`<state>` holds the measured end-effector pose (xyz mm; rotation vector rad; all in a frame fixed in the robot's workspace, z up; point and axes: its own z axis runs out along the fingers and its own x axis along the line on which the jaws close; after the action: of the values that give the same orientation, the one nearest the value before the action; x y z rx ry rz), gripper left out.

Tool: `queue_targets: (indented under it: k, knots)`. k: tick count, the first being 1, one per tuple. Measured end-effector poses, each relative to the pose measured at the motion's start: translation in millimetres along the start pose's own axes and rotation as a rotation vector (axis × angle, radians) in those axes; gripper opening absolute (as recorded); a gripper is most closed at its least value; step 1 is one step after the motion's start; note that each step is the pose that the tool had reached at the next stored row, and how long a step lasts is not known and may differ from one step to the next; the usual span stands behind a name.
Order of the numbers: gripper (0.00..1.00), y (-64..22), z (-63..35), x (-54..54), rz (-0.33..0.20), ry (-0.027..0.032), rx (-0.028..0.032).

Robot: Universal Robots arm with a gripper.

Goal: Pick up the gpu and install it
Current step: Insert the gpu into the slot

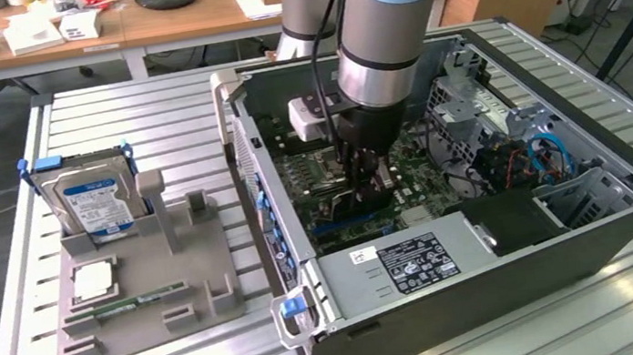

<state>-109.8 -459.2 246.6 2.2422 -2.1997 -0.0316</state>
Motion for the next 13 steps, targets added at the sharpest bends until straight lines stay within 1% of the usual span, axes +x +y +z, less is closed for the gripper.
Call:
queue_targets:
  k: [2,7,13]
  knots:
    - [0.26,0.2,0.1,0.0,0.0,-0.0002,0.0009]
    - [0.26,2.3,0.3,0.0,-0.002,0.0001,0.0059]
    - [0.26,2.5,0.4,0.0,-0.002,-0.0001,0.0064]
